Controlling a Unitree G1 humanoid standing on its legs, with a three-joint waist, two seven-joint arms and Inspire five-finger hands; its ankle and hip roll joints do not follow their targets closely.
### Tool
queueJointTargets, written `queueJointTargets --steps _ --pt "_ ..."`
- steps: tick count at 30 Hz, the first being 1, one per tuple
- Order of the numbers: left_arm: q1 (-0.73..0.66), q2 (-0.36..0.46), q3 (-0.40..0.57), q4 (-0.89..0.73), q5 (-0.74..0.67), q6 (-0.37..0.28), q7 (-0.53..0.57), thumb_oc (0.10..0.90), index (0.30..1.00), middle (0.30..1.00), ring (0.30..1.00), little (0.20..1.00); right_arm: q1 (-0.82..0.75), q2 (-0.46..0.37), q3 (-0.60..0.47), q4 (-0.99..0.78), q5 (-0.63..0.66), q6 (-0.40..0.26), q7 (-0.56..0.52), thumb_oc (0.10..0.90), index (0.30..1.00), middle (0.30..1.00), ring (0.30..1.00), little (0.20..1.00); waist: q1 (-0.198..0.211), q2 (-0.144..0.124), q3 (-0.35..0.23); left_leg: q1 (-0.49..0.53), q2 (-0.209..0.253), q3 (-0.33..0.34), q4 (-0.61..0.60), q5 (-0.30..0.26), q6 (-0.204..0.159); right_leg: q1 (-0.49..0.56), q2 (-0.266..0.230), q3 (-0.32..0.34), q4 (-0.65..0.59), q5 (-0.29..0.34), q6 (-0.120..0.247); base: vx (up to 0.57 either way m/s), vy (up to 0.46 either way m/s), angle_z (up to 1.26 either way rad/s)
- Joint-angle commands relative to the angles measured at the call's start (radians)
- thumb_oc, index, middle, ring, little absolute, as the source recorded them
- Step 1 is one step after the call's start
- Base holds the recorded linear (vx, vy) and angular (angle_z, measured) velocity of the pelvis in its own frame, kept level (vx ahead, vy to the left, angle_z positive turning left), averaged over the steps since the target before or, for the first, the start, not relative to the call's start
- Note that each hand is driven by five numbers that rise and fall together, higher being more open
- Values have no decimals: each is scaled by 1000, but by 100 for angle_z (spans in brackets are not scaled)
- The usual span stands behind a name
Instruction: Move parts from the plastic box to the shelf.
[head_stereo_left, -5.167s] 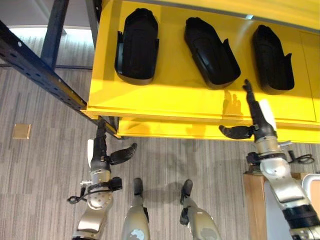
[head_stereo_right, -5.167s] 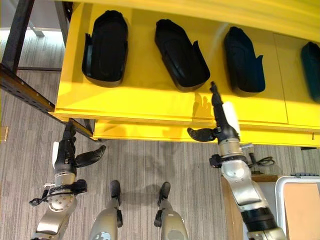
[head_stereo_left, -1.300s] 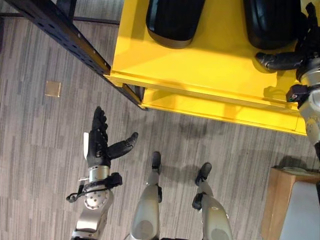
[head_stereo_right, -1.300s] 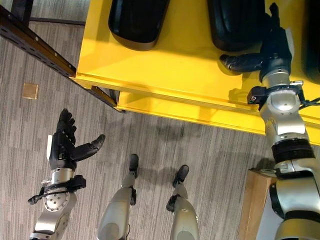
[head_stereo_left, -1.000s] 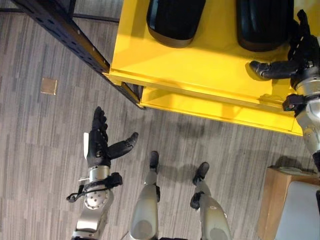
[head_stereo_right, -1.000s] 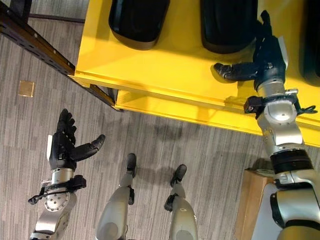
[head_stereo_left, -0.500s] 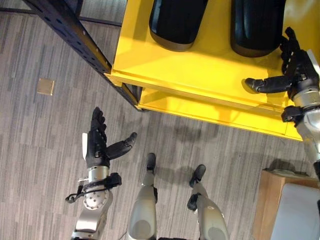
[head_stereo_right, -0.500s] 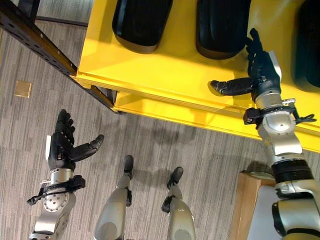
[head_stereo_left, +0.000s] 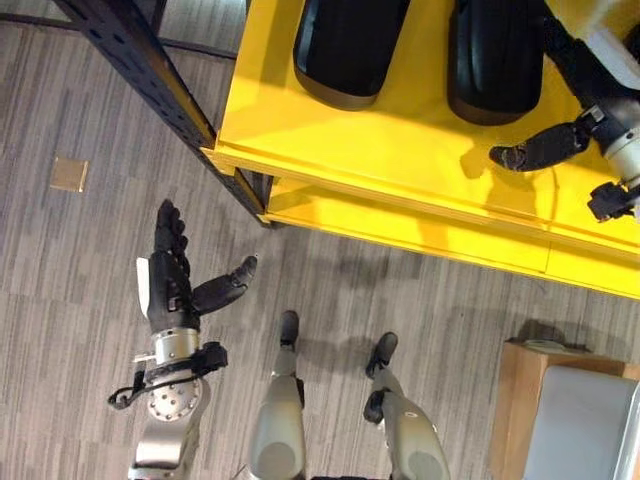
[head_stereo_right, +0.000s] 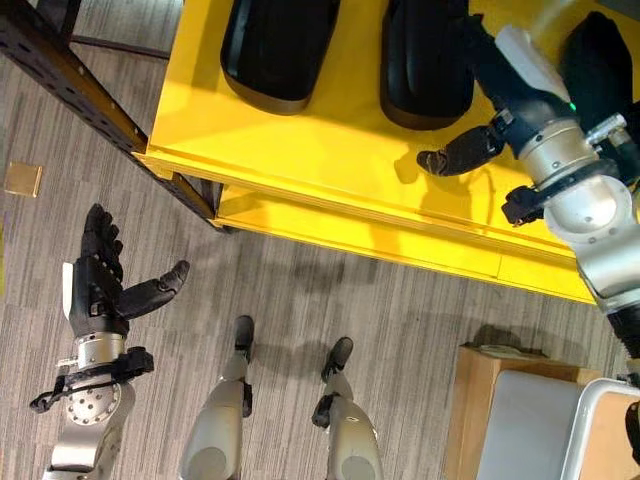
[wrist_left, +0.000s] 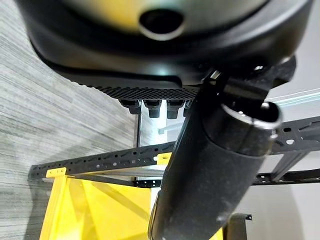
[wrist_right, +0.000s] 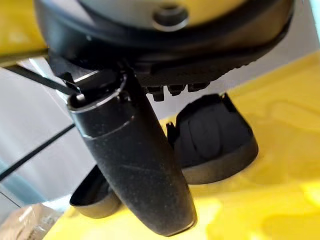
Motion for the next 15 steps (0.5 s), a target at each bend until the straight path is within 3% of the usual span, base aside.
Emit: queueJointTargets --steps 1,4,11,15 --pt "32 69 55 -120 24 -91 25 900 1000 1000 1000 1000 -319 -66 112 120 -28 -43 -79 900 1000 1000 1000 1000 1 -44 -69 109 57 8 -26 -80 -53 107 -68 -7 35 -63 91 58 -48 2" --pt "37 80 62 -131 14 -100 32 900 1000 1000 1000 1000 -480 -82 244 233 -47 -30 -102 900 1000 1000 1000 1000 8 -37 -61 95 57 3 -26 -82 -56 98 -65 -7 35 -68 92 39 -34 6" --pt "43 77 69 -143 11 -110 44 900 1000 1000 1000 1000 -702 -137 423 326 -37 -32 -117 900 1000 1000 1000 1000 -5 -26 -51 71 56 -7 -26 -78 -61 82 -58 -10 38 -79 90 66 -38 2" --pt "43 80 71 -147 10 -114 48 900 1000 1000 1000 1000 -717 -140 428 363 -26 -36 -126 900 1000 1000 1000 1000 -5 -22 -45 61 56 -14 -26 -76 -62 76 -57 -12 40 -82 89 11 -11 1"
